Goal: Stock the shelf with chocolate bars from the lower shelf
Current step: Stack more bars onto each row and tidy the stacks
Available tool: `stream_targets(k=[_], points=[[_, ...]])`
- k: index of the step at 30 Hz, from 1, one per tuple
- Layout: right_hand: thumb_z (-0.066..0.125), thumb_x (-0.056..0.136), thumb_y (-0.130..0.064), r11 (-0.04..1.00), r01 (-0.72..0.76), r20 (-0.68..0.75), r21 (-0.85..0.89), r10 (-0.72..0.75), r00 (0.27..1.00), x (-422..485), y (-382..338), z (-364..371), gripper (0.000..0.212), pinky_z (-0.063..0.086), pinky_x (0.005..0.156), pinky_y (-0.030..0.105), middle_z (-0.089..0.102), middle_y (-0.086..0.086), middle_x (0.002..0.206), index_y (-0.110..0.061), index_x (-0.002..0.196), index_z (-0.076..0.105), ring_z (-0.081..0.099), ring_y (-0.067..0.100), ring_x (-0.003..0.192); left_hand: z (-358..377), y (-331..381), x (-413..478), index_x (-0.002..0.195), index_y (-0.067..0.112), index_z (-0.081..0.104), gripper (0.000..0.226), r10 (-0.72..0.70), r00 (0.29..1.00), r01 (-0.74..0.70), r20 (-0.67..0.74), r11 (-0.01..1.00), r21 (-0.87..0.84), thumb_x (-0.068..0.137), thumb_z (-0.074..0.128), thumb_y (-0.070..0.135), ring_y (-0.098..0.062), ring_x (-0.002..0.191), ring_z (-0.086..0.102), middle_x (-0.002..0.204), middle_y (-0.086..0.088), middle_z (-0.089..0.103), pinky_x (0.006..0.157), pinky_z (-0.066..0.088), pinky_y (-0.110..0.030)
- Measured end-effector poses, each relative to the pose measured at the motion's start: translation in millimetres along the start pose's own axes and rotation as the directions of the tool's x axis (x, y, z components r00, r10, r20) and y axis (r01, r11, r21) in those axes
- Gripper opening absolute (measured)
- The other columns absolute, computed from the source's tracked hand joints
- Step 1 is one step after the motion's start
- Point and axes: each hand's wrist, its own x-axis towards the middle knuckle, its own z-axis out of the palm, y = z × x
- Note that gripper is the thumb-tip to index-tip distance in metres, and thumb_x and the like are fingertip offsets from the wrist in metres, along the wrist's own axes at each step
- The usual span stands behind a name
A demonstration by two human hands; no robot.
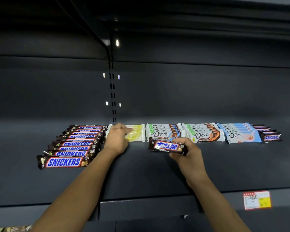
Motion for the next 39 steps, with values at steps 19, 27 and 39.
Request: stream_targets(k=[19,27,39], points=[[0.07,0.075,0.005,0.998,0.011,-0.013,-0.054,-0.011,1.0,-7.0,1.8,-1.5,0.037,0.052,0.089,0.036,0.07,-0.008,0.094,-0.025,0.097,0.064,0.064,0.006,0.089,-5.7,47.9,-17.9,0.11,0.016,0.065,0.028,0.08,0.99,-0.13,-0.118,0.849,-0.512,0.085,0.056,0.006,-0.014,0.094,0.061,0.1,-0.001,0.065,0.092,0.044,-0.023],[0.071,0.075,0.002,0.996,0.086,-0.017,-0.033,-0.087,0.996,-8.8,-1.7,1.6,0.039,0.052,0.088,0.036,0.069,-0.007,0.094,-0.029,0.097,0.063,0.064,0.006,0.089,-3.9,78.4,-38.3,0.098,0.018,0.07,0.027,0.238,0.917,0.166,0.321,0.503,-0.848,0.08,0.068,-0.002,-0.012,0.088,0.064,0.097,0.0,0.071,0.076,0.052,-0.022],[0.076,0.072,-0.001,0.855,0.474,0.019,-0.21,-0.482,0.876,-16.1,-6.4,7.3,0.04,0.04,0.084,0.011,0.063,-0.02,0.096,-0.033,0.094,0.065,0.055,0.006,0.098,1.4,81.3,-43.5,0.097,0.005,0.066,0.029,0.295,0.908,0.102,0.298,0.535,-0.838,0.073,0.071,-0.011,-0.012,0.083,0.064,0.089,-0.004,0.069,0.076,0.052,-0.023]])
